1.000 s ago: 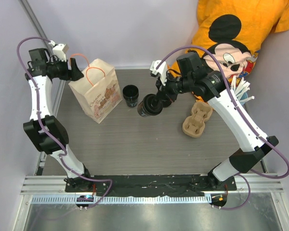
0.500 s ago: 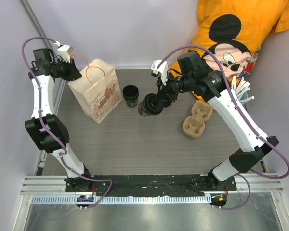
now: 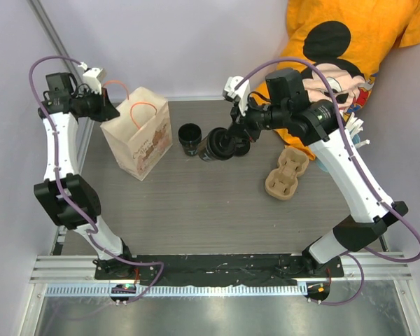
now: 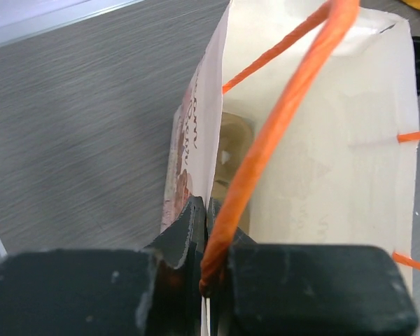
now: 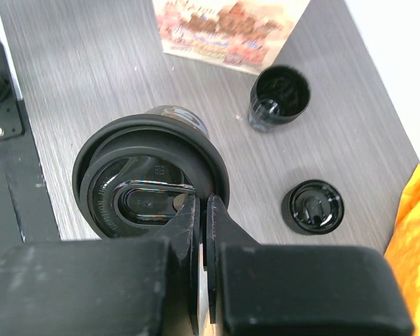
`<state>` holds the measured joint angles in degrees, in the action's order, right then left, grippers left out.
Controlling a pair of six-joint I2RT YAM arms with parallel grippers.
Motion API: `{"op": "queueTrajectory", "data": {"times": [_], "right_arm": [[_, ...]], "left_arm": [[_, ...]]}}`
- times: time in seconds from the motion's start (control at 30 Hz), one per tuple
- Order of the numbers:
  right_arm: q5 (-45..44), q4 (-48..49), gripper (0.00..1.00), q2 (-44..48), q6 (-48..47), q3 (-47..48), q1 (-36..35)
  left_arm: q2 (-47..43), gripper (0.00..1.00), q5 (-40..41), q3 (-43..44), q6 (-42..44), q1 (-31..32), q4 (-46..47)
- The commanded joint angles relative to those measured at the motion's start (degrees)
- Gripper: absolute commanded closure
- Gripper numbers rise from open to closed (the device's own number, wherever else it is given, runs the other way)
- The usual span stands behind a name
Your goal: Pack the takeout coffee
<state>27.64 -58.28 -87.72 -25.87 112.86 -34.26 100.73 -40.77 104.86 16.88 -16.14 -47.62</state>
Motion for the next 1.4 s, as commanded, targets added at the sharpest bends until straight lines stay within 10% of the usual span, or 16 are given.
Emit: {"op": "queueTrajectory", "data": {"times": [0.0,0.87,1.37], "right_arm": [[0.66,4.14,0.99,1.33,3.62,3.86,0.42],[-1.71,9.06,0.99,3.87,8.9,9.92,1.3],[-0.57,15.21,0.99,6.69,19.79,4.57,3.41]], "left_arm": [[-6.33,1.0,-2.56,-2.63,-0.36,0.14,-2.74],[-18.11,1.0,-11.6,-8.36,12.73,7.88,-27.79],[-22.5,1.0,-8.19,-15.2,-7.46,22.28,-8.21]]}}
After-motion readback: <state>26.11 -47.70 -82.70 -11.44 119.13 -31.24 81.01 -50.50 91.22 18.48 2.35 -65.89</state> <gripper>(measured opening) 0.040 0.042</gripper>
